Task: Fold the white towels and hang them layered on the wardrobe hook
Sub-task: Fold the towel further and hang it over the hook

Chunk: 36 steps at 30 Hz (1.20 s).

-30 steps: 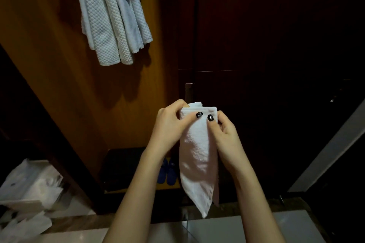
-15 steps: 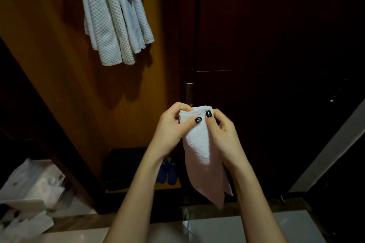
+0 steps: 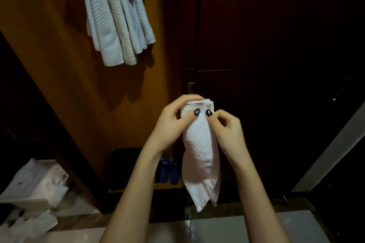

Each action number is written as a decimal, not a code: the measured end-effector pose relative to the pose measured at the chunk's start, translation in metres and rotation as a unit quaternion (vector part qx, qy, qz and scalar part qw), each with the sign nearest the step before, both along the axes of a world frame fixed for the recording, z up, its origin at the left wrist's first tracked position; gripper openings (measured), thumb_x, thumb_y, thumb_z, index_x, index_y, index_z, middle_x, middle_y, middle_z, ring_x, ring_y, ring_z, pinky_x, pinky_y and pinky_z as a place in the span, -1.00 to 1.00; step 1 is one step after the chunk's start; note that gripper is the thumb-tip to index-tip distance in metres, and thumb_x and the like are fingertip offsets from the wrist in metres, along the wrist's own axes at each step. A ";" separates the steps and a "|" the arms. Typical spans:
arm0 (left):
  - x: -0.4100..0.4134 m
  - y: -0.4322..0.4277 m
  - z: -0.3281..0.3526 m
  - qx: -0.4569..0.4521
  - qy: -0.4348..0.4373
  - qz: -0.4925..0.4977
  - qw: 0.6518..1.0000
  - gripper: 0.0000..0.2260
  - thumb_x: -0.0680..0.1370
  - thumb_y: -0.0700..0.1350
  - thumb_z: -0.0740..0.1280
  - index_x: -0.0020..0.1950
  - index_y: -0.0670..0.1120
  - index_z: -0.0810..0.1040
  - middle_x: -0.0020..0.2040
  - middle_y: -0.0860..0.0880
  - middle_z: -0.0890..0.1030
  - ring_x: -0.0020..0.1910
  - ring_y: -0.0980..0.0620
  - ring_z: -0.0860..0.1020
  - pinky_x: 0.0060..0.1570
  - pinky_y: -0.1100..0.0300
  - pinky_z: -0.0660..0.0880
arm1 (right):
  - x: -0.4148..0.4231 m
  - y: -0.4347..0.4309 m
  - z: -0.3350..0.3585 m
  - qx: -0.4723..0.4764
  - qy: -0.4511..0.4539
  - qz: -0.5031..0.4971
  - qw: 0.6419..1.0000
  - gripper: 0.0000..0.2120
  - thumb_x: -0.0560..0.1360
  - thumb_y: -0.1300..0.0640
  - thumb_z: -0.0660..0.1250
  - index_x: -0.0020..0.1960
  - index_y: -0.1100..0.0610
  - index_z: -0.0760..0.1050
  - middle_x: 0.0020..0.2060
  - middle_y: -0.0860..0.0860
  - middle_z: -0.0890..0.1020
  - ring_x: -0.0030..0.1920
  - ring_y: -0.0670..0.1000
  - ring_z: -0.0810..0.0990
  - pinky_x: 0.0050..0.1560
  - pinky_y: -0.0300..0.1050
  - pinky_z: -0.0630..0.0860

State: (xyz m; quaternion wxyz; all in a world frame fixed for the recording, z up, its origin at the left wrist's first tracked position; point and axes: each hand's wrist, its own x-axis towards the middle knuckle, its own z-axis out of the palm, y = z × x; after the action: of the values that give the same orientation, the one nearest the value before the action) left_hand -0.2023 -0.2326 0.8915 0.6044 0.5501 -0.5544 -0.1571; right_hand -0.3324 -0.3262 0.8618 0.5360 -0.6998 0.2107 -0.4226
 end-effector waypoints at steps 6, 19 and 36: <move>-0.003 0.003 -0.011 0.029 -0.053 0.023 0.998 -0.59 0.50 -0.35 0.22 0.12 0.11 0.63 0.14 0.15 0.62 0.17 0.17 0.54 0.04 0.39 0.42 | 0.005 0.001 -0.001 0.013 -0.012 -0.042 0.999 -0.69 0.62 0.16 0.25 -0.26 0.27 0.45 -0.43 -0.06 0.43 -0.39 -0.15 0.35 -0.38 -0.32 0.28; 0.029 -0.032 0.005 -0.047 0.019 0.242 0.969 -0.66 0.54 -0.37 0.18 0.01 0.01 0.62 0.01 0.15 0.63 -0.12 0.29 0.54 -0.14 0.47 0.42 | -0.017 -0.013 -0.039 -0.039 0.182 -0.015 0.982 -0.80 0.45 0.23 0.45 -0.02 -0.03 0.56 -0.18 -0.08 0.67 -0.14 -0.13 0.64 -0.09 0.02 0.59; 0.067 -0.077 0.024 -0.043 0.224 0.195 0.954 -0.68 0.59 -0.31 0.17 0.27 -0.12 0.59 -0.23 0.00 0.58 -0.38 0.11 0.39 -0.33 0.33 0.35 | -0.042 -0.044 -0.077 0.021 0.088 -0.082 0.993 -0.75 0.47 0.32 0.41 -0.03 -0.03 0.57 -0.15 -0.09 0.68 -0.11 -0.21 0.62 -0.14 -0.36 0.49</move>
State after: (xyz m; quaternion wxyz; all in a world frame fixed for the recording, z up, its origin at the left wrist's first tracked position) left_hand -0.1354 -0.3100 0.9158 0.7549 0.5718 -0.2928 -0.1320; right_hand -0.3741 -0.3707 0.7852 0.4938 -0.7029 0.3225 -0.3976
